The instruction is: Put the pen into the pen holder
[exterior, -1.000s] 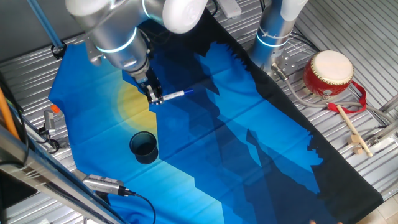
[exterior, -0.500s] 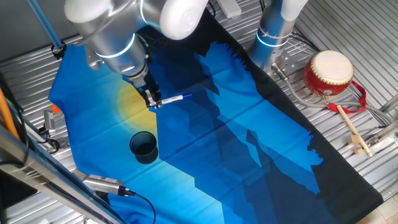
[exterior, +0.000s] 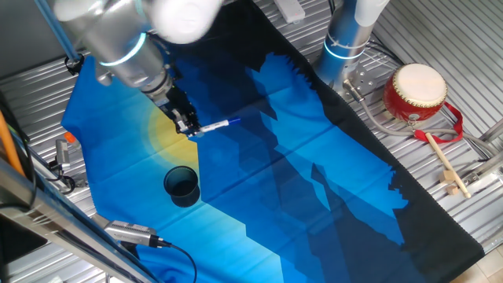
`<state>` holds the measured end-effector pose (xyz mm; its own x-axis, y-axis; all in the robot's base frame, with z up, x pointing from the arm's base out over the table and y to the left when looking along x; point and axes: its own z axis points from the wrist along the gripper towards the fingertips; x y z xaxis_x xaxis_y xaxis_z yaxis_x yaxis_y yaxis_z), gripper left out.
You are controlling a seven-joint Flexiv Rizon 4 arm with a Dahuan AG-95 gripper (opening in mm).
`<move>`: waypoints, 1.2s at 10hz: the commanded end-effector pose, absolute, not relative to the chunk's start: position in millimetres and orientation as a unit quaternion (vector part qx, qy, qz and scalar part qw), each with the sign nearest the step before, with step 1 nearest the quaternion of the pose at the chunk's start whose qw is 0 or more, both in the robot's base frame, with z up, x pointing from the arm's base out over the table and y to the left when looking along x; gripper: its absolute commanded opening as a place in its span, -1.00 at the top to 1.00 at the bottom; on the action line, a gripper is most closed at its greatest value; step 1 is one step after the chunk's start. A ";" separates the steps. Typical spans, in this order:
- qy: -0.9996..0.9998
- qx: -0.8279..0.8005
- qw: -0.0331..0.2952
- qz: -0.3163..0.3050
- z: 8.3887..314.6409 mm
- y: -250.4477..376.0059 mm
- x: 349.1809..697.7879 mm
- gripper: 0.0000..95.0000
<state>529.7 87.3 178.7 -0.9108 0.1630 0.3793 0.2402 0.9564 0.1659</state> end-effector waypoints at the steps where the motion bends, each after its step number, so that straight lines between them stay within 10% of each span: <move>1: -0.968 -0.098 0.198 -0.115 178.4 87.6 529.0 1.00; 12: -0.958 -0.084 0.230 -0.150 177.7 88.2 529.3 1.00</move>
